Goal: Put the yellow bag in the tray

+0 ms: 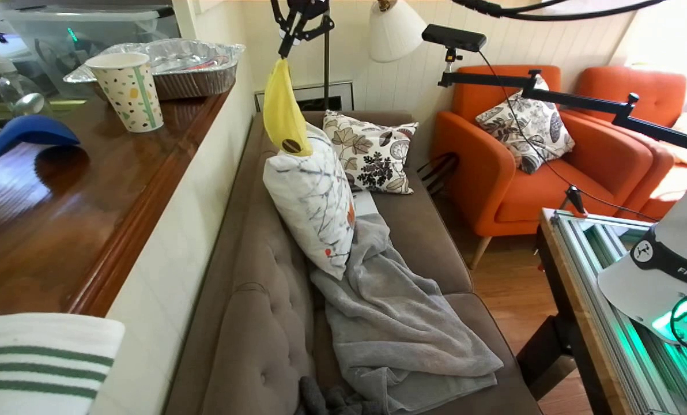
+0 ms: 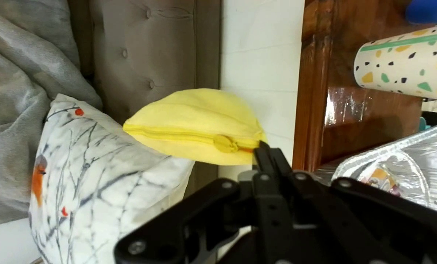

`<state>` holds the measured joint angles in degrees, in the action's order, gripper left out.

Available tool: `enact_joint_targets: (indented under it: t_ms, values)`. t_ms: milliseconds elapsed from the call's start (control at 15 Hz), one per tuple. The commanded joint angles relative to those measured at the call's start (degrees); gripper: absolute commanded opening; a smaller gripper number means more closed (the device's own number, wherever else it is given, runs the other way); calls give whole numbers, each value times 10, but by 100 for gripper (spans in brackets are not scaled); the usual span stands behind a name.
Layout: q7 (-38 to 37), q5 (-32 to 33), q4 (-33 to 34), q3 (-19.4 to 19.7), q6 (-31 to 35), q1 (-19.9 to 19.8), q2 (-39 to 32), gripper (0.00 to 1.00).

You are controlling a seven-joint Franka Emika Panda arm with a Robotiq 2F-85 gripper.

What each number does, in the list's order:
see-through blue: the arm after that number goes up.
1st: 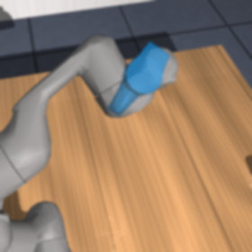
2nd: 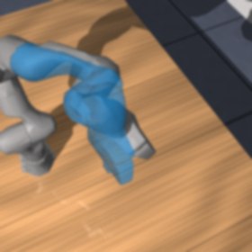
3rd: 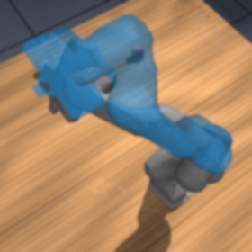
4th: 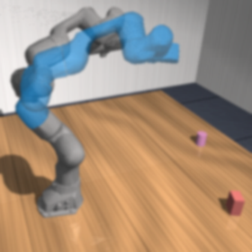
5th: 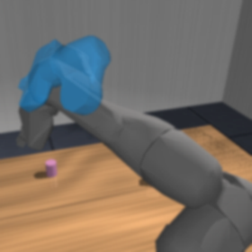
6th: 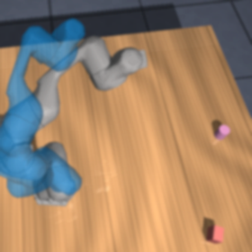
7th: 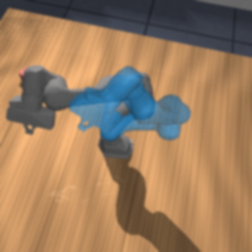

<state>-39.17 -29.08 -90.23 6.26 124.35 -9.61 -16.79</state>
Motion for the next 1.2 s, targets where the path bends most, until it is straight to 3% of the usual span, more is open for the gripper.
enact_joint_targets:
  t_ms: [0,267,467,1133]
  values:
    - [0,0,2,2,-3,1,-2,1]
    - [-6,24,89,0,51,16,-34,1]
    - [-51,41,159,3,78,28,-54,1]
    - [-175,143,341,15,71,34,-148,1]
